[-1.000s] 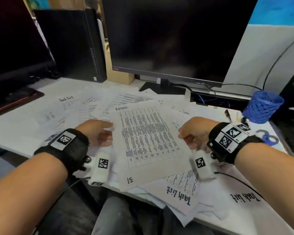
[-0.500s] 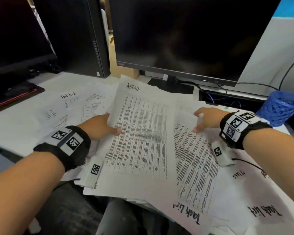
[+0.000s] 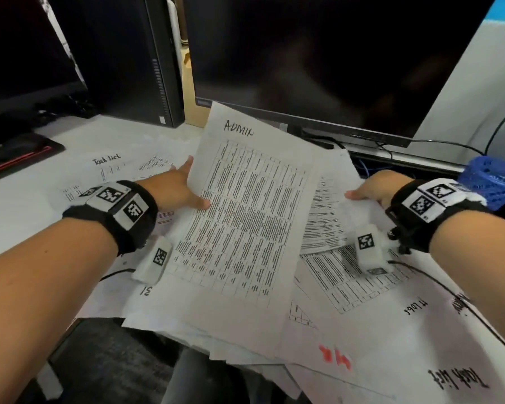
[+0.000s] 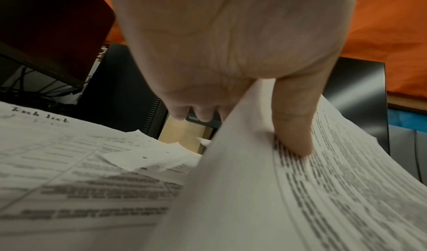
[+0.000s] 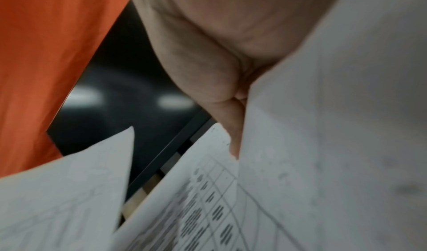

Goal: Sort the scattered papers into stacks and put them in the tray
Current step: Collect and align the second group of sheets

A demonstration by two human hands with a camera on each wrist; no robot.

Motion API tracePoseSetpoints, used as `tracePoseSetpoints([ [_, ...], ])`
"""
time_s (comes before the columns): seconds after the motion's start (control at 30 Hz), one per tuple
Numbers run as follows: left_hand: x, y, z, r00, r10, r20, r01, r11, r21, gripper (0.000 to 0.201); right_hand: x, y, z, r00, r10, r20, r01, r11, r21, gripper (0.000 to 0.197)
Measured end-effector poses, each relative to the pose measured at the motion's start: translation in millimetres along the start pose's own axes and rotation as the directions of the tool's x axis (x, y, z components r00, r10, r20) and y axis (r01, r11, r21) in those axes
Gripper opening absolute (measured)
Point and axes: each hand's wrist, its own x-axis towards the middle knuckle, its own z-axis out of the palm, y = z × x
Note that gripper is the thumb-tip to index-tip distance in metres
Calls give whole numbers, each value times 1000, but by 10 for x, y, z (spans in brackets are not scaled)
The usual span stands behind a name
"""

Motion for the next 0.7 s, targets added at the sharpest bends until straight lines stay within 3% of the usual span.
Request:
tracePoseSetpoints([
  [0.1,30,34,17,997,-61,44,57,994,95,79,87,-153,279,992,-65,113,58,996,65,48],
  [0.17,22,45,53,989,-116,92,108,990,87,64,50,-329,406,987,-63,147,25,970,241,50],
  [0.23,4,39,92,986,-126,111,116,989,93,49,5,-457,467,989,-22,146,-19,961,276,45],
  [0.3,-4,27,104,988,-94,123,83,993,85,46,10,-491,476,994,-21,107,2,984,175,50],
  [0.4,-32,30,69,994,-13,111,3,996,90,50,-28,-440,409,994,-80,-78,87,992,86,63],
  [0.5,-75,32,-15,996,94,-14,-92,990,107,55,50,-299,303,991,-76,-114,103,963,251,68],
  [0.6,-96,24,-119,974,116,-193,-110,993,42,62,16,-143,156,984,-126,-125,164,917,363,44],
  [0.7,-116,0,-224,948,126,-294,-130,992,7,65,-90,4,22,952,-217,-217,290,866,408,26],
])
